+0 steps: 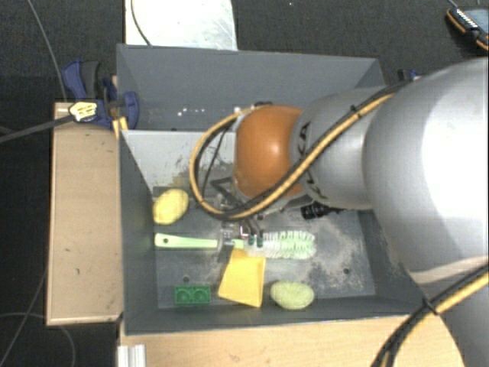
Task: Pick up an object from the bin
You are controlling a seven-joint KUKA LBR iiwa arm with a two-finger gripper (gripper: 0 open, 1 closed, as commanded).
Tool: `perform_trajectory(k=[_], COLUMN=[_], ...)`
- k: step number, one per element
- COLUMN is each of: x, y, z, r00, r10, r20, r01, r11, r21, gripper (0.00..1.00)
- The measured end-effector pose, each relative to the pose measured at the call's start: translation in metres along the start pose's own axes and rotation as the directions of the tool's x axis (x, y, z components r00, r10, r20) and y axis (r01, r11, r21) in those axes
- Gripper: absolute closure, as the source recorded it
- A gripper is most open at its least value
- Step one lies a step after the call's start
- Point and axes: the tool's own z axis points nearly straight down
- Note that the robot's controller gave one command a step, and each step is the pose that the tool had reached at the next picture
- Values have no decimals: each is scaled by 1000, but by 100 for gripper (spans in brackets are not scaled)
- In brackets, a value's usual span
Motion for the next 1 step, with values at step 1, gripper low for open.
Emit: perform_trajectory(k=[1], x=[11], y=[-40], z=[8], r00=[998], r10=[64], r20=[-10], r01=[-64], r11=[998], r21=[5], gripper=[0])
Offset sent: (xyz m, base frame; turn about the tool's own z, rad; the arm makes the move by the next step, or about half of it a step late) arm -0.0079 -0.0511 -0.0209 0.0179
